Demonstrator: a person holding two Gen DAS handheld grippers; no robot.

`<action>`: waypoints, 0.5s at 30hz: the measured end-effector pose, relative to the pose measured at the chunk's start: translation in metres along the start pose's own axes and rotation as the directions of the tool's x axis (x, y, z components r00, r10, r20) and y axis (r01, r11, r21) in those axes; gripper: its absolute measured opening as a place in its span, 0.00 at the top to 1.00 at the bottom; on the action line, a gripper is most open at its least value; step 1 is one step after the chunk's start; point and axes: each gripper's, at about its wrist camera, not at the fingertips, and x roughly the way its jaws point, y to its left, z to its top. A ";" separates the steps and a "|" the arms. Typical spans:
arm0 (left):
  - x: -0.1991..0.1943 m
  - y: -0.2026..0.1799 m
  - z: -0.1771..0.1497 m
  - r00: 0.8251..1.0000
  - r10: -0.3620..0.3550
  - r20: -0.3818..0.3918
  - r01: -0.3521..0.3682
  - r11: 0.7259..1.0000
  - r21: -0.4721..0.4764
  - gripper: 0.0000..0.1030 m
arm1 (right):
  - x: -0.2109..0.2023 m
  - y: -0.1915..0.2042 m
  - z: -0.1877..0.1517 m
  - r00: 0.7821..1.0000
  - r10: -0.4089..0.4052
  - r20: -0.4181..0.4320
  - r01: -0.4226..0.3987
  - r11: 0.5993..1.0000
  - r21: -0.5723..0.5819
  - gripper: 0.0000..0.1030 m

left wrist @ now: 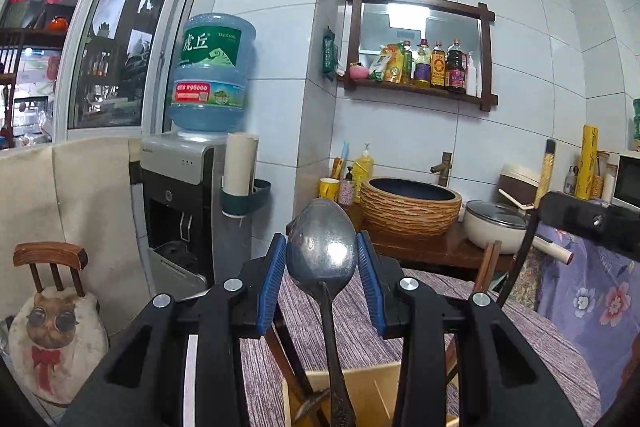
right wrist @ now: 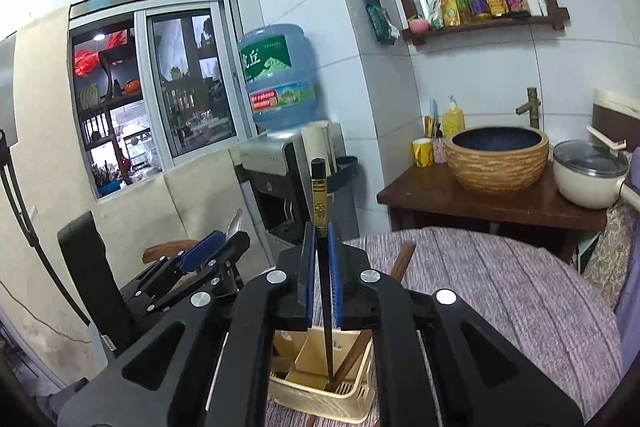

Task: Organize utensils
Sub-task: 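Lower the spoon and chopstick into the cream holder and open both grippers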

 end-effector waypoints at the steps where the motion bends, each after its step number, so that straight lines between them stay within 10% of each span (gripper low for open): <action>1: -0.001 0.000 -0.003 1.000 -0.001 -0.005 0.001 1.000 -0.002 0.65 | 0.001 0.000 -0.005 1.000 -0.001 -0.005 0.001 1.000 0.000 0.92; 15: -0.013 -0.003 -0.033 0.997 -0.021 -0.070 0.023 0.999 0.033 0.65 | 0.014 -0.008 -0.055 0.994 -0.009 -0.113 0.011 1.000 0.012 0.92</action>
